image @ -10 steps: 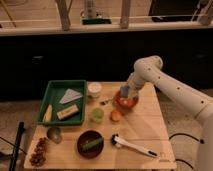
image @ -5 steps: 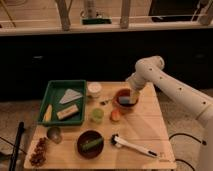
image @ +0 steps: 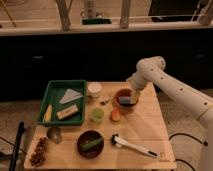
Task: Place sponge in red bowl
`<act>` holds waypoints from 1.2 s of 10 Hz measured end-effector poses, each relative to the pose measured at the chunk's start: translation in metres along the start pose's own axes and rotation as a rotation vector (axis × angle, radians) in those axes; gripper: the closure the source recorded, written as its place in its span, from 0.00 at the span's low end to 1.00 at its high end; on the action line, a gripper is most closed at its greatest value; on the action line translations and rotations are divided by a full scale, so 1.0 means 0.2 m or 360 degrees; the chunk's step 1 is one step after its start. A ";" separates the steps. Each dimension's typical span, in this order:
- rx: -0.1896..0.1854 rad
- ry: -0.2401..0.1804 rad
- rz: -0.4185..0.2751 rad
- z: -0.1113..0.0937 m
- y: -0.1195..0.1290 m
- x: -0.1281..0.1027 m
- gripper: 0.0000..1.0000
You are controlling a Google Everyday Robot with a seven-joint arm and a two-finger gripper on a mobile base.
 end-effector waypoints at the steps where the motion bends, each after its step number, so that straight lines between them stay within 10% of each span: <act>1: 0.0000 -0.0008 -0.0002 0.00 0.00 0.00 0.20; 12: -0.0055 -0.0088 -0.0048 0.02 -0.02 0.09 0.20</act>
